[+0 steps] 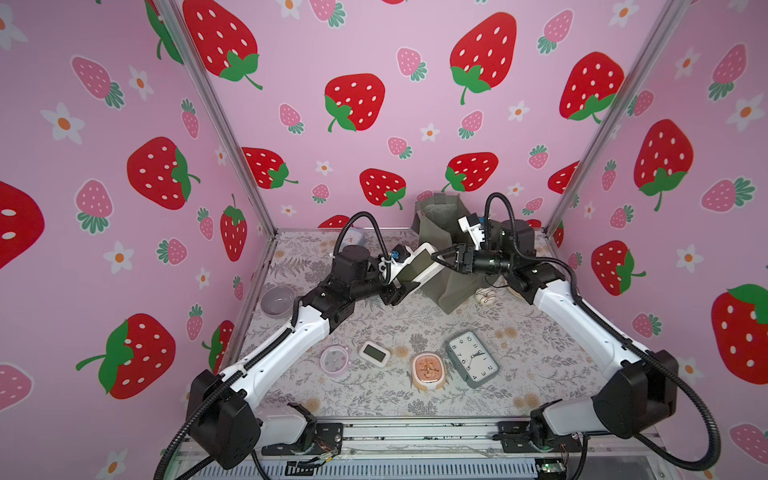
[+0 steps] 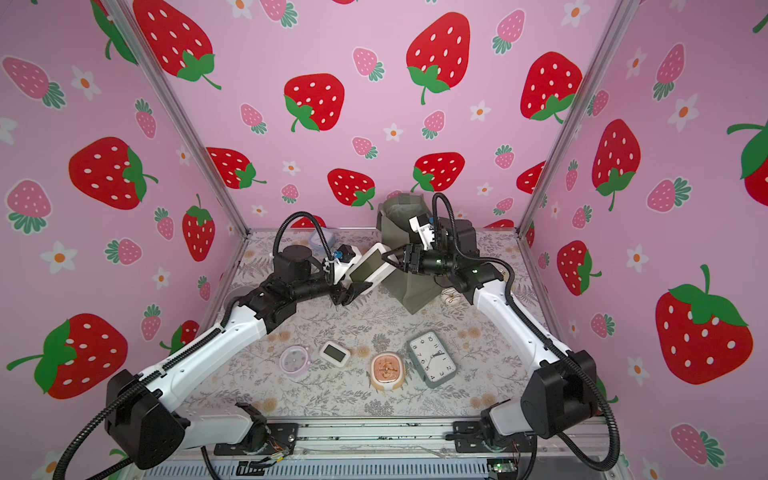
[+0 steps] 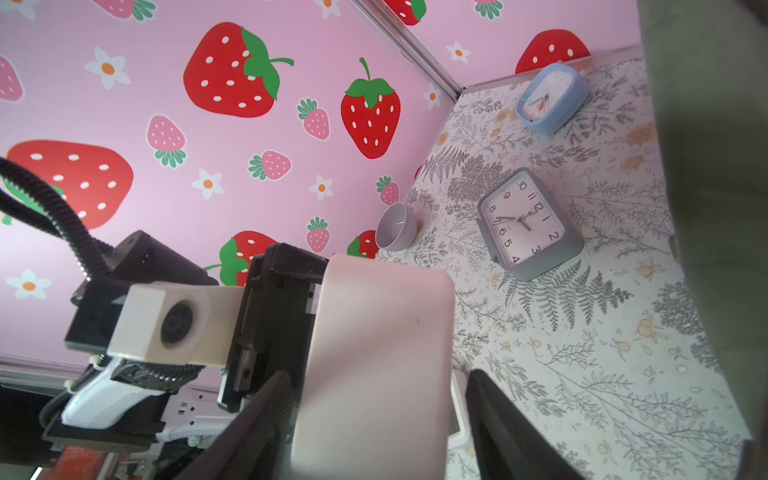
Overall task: Put the alarm clock into the canvas bag
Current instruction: Place the alarm at the canvas bag.
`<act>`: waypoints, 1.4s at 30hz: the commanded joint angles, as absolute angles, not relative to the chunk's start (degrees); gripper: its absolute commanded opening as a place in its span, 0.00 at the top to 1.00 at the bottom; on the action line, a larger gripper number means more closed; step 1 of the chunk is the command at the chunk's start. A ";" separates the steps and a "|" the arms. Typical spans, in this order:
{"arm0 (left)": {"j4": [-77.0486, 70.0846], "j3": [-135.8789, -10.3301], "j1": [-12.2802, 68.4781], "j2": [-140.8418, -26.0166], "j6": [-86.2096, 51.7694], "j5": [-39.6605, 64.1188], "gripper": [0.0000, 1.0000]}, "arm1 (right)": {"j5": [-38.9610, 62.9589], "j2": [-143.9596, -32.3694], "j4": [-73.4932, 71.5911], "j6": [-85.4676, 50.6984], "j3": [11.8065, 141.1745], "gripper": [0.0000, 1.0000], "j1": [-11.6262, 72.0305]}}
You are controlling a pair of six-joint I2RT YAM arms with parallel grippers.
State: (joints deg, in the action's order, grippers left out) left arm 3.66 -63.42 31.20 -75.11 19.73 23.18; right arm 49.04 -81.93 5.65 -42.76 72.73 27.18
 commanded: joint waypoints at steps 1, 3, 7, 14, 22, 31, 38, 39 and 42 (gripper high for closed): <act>1.22 -67.32 31.55 -75.26 21.17 23.68 0.35 | 49.23 -81.93 4.62 -42.78 74.23 0.43 27.55; 0.94 -66.92 31.54 -75.08 20.54 21.99 0.25 | 47.32 -81.33 6.03 -41.21 74.98 0.48 27.40; -1.45 -64.32 31.49 -73.81 19.35 18.53 0.12 | 43.57 -79.76 6.78 -39.93 75.48 0.56 26.21; -2.89 -61.89 31.12 -72.16 16.44 13.29 0.01 | 43.79 -78.27 4.85 -41.77 77.42 0.59 19.28; -2.72 -60.33 30.67 -73.42 14.78 12.39 0.01 | 36.71 -76.24 2.19 -42.31 81.40 0.61 10.42; -3.38 -61.88 29.82 -75.40 13.19 14.19 0.00 | 21.79 -80.89 3.66 -32.72 87.29 0.61 10.05; -4.14 -63.55 28.74 -77.88 11.78 15.81 0.00 | 24.20 -87.59 6.05 -28.06 88.73 0.61 10.67; -4.17 -63.85 28.61 -78.34 11.62 15.98 0.00 | 24.63 -88.33 6.50 -27.21 88.89 0.61 10.88; -4.21 -65.08 28.22 -80.07 11.10 16.83 0.00 | 27.27 -90.65 8.57 -25.09 90.02 0.60 11.68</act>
